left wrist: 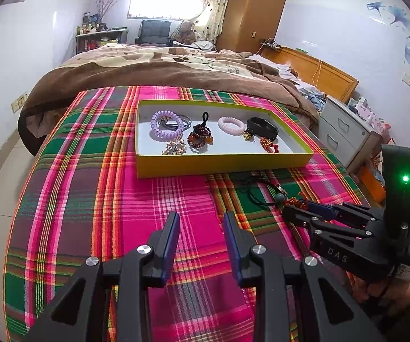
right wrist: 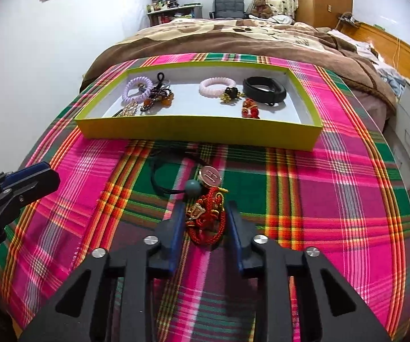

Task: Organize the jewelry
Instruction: 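Grasp the red knot ornament with the right tool and lift it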

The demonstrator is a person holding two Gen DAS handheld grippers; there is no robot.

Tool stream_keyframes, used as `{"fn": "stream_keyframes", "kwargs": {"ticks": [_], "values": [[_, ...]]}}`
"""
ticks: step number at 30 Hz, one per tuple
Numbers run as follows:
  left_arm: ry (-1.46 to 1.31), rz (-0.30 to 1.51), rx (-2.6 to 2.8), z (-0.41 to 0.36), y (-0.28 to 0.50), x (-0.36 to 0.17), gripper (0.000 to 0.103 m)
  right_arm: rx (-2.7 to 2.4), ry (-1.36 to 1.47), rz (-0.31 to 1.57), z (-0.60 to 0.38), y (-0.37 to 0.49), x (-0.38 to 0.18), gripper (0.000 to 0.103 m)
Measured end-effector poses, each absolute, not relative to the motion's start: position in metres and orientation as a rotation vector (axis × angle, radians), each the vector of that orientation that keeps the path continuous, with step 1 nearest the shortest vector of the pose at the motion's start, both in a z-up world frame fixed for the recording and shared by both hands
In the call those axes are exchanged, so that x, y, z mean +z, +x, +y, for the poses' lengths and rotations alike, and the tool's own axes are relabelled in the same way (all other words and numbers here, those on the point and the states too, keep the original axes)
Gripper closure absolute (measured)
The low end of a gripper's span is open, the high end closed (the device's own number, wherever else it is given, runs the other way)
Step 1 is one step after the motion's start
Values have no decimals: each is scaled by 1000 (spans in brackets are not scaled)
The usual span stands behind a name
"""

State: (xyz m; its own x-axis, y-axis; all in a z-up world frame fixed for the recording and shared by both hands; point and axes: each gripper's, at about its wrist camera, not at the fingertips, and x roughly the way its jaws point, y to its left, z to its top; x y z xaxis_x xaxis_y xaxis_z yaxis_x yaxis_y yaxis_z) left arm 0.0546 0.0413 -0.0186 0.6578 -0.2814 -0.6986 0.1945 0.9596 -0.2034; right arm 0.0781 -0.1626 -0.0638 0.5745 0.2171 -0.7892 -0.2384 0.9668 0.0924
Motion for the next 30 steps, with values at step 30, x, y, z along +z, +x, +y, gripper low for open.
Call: {"fn": "stream_keyframes", "kwargs": {"ticks": [30], "values": [[-1, 868, -438, -53, 94, -32, 72, 254, 96, 859, -240, 68, -46, 94]]}}
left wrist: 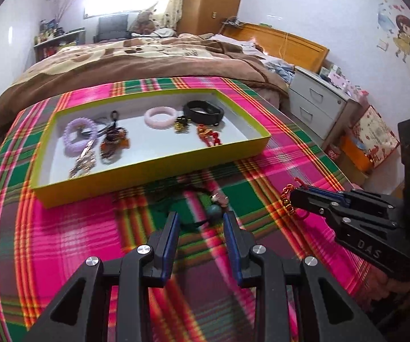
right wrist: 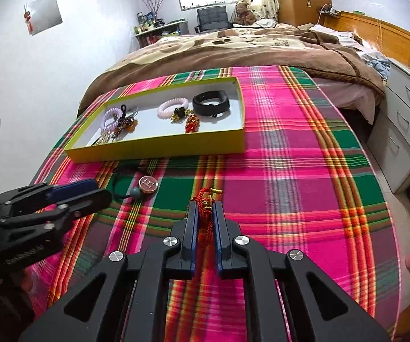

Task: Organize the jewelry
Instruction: 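Grasp the black cord pendant with green bead using the left tool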

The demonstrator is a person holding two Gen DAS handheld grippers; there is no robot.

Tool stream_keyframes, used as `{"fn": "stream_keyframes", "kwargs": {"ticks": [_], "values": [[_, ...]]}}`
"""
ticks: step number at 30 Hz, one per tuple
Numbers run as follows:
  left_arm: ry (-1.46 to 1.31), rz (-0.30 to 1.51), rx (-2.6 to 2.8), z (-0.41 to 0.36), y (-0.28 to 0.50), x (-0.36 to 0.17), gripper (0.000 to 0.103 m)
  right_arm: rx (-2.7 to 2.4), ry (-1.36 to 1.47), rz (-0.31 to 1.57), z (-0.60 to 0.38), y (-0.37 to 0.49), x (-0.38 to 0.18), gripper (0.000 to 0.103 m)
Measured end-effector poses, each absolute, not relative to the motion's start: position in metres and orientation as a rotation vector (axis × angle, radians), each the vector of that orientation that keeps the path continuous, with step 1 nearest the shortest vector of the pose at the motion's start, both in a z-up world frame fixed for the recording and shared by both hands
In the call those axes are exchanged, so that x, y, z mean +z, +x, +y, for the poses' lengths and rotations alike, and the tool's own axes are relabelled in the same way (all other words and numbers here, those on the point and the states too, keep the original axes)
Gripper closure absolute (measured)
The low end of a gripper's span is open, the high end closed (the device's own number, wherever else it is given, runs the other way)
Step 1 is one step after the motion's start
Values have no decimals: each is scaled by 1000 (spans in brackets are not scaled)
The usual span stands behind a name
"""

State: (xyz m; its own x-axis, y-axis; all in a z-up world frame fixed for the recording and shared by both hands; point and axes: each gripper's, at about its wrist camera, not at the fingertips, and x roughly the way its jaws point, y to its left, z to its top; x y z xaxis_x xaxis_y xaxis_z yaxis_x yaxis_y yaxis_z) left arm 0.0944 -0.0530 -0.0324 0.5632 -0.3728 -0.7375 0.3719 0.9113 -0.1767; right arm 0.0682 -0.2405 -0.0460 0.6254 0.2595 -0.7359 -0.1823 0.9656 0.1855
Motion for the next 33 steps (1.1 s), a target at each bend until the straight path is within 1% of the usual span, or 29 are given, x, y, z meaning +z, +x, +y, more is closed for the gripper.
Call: {"fn": "stream_keyframes", "kwargs": {"ticks": [11, 14, 23, 25, 26, 28, 33], "values": [[70, 903, -426, -87, 114, -42, 72, 256, 112, 855, -255, 70, -45, 94], [78, 929, -403, -89, 117, -50, 72, 259, 110, 853, -257, 71, -44, 94], [103, 915, -393, -90, 114, -50, 73, 261, 120, 853, -259, 74, -44, 94], [109, 911, -394, -89, 113, -50, 76, 261, 117, 851, -258, 75, -44, 94], [105, 909, -395, -88, 113, -50, 83, 262, 117, 851, -257, 75, -44, 94], [97, 909, -399, -86, 113, -50, 90, 261, 115, 851, -257, 75, -43, 94], [97, 900, -395, -84, 109, -48, 90, 259, 116, 853, -255, 75, -42, 94]]}}
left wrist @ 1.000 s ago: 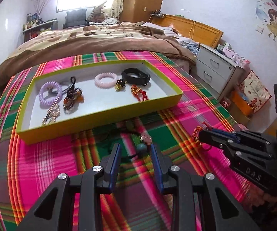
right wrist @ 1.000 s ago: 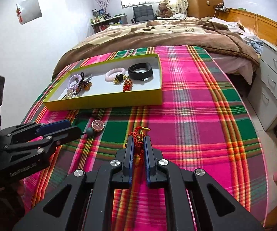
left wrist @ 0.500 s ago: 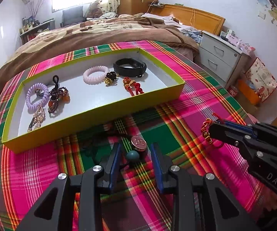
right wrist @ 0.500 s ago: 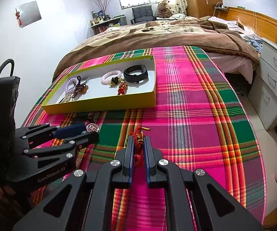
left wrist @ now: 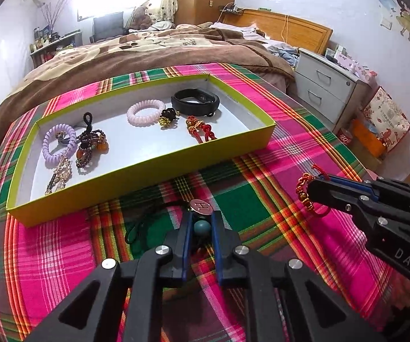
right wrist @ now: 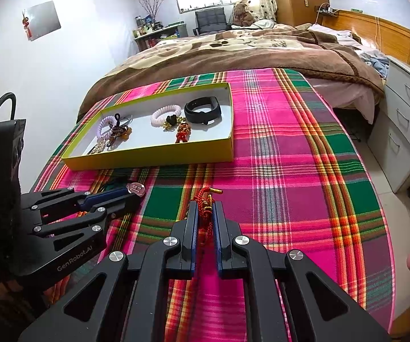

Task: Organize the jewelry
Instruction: 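Grasp the black cord pendant with green bead using the left tool, then carry the red ornament and black pendant into the box and lower them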

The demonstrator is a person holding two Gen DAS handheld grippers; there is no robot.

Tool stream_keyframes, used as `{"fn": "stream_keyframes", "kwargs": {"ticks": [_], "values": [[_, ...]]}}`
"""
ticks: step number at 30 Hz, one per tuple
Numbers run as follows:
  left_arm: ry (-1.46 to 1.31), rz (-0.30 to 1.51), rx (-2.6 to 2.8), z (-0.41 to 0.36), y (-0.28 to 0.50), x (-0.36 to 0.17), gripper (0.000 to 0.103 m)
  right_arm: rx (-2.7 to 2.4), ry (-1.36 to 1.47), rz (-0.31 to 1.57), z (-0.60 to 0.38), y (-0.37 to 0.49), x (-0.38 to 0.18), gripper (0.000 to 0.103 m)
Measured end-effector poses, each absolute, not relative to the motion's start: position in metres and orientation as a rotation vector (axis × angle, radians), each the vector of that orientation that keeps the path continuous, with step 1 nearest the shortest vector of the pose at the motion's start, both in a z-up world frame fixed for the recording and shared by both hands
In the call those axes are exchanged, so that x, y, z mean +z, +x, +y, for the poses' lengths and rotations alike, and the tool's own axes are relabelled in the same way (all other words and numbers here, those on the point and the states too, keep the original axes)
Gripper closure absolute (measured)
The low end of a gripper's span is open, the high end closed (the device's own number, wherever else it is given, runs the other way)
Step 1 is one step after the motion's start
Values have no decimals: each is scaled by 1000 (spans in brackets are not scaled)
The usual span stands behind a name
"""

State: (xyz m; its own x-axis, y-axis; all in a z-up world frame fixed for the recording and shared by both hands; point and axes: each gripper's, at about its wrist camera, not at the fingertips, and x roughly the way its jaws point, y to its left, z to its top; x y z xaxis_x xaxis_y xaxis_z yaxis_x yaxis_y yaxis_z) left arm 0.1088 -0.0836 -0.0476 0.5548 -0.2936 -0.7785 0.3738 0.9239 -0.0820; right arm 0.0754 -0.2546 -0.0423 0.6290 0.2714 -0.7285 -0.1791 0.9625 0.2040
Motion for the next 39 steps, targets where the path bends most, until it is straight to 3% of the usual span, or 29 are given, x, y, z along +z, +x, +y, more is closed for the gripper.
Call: {"fn": "stream_keyframes", "kwargs": {"ticks": [39], "values": [[-3, 761, -313, -21, 122, 13, 90, 290, 79, 780, -223, 97, -6, 94]]}}
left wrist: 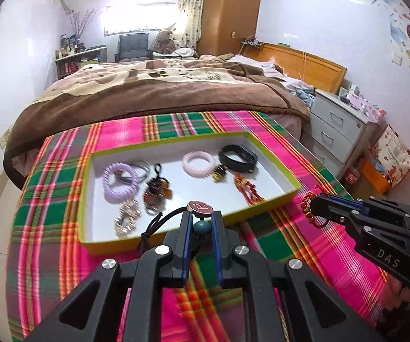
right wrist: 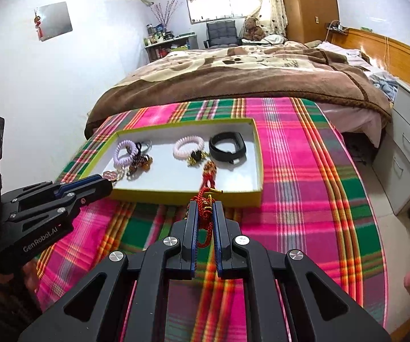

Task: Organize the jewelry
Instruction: 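Carry the red ornament and black pendant into the box and lower them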

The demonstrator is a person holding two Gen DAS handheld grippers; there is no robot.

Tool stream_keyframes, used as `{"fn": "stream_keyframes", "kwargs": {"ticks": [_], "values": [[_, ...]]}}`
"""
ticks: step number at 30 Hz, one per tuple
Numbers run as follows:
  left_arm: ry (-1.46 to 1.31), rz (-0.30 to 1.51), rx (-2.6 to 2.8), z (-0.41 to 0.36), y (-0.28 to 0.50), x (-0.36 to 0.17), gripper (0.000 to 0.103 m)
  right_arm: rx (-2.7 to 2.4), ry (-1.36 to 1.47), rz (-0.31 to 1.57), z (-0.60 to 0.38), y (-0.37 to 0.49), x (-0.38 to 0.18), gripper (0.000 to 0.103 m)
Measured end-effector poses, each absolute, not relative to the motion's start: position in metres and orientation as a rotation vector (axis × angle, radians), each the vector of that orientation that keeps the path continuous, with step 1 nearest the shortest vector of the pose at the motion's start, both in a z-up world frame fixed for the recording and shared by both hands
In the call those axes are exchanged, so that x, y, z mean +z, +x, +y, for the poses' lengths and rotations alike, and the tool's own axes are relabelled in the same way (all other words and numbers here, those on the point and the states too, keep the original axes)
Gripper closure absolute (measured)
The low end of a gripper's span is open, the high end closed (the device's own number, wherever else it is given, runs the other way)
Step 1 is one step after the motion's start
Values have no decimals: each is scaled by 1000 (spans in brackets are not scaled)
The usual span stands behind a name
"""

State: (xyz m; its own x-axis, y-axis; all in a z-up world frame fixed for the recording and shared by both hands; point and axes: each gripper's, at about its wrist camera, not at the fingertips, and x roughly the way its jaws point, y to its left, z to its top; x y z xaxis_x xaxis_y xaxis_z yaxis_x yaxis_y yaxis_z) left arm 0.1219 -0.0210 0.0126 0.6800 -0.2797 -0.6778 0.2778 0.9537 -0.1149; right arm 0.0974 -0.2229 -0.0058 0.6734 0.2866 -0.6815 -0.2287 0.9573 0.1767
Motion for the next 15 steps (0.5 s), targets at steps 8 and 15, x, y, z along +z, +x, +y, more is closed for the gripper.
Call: {"fn": "stream_keyframes", "kwargs": {"ticks": [8, 15], "values": [[-23, 763, -274, 2, 147, 14, 90, 313, 69, 770, -208, 126, 0, 94], [-30, 779, -243, 15, 173, 7, 90, 328, 56, 778, -195, 153, -4, 94]]}}
